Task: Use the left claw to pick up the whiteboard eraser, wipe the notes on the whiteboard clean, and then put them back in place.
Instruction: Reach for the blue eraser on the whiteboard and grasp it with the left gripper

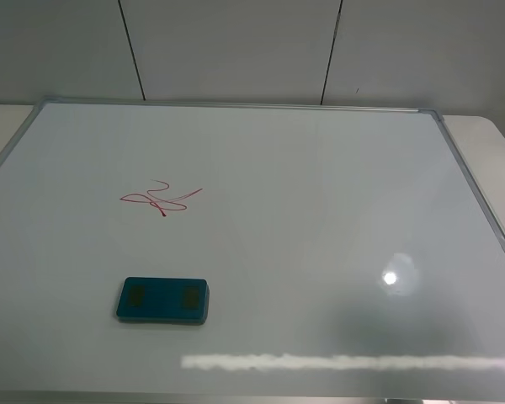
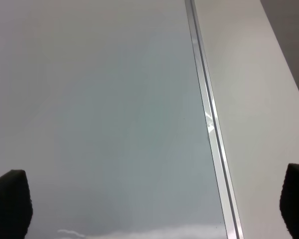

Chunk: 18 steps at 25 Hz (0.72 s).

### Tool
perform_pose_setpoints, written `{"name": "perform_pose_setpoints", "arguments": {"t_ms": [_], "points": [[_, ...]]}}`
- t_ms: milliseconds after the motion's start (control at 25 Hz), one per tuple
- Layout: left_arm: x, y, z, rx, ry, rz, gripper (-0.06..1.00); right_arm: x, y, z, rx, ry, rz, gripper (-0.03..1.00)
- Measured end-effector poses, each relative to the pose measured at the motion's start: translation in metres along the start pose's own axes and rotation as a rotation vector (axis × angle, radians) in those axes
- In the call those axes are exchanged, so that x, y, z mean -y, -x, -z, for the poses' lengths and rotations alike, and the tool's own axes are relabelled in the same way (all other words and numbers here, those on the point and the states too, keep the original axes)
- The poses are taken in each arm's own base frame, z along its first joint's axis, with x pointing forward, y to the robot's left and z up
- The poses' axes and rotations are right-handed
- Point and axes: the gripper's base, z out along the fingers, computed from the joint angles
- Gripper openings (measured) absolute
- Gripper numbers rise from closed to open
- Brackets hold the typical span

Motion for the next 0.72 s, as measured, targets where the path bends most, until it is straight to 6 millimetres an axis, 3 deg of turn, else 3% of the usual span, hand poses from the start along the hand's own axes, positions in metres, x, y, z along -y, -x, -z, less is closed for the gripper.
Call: {"name": "perform_pose_setpoints", "arguments": {"t_ms": [720], "points": [[0.0029,0.0004,0.0,0.005,-0.032,-0.043,0.99,0.0,0.0,0.0,0.0,0.0,0.0,0.99]]}}
